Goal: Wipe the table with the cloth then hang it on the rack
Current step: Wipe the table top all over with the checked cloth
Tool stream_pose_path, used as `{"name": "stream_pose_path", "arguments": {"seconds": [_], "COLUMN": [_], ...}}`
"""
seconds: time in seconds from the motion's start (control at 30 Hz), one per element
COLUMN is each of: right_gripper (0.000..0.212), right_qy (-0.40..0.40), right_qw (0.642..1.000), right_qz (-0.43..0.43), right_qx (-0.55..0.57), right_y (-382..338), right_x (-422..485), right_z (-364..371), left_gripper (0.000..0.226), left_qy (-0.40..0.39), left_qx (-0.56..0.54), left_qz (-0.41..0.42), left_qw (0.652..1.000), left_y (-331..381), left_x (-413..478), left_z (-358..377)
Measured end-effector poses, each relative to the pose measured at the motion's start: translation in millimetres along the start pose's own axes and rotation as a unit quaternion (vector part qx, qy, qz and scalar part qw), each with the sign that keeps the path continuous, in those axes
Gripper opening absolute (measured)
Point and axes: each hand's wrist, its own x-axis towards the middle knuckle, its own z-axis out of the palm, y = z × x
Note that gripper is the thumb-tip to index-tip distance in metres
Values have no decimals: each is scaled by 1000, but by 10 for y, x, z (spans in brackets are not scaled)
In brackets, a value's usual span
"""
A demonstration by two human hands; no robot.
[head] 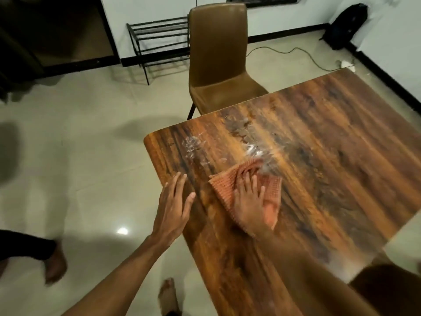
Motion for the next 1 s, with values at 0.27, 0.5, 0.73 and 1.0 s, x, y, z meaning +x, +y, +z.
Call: {"name": "stream_pose_path", "arguments": {"seconds": [0.27,0.5,0.73,1.0], "right_gripper": [59,59,60,64], "right_qy": [-7,-39,19,47], "right_qw": [999,969,997,997], "right_qz": [-50,-242,-28,-28], "right_qx": [12,-18,71,58], "right_y": [251,684,2112,3400], "right_x": [23,36,1158,1991], "right_z": [-9,6,-504,-871], "left_gripper": [65,65,66,64], "left_qy": [-30,-15,11,43], "left_qx": [-4,22,56,44], "left_qz": [48,36,36,34], "left_qw": [998,999,998,998], "left_y": [292,720,1351,2129], "left_x": [105,288,653,1217], "left_z": [252,679,1547,2176]}}
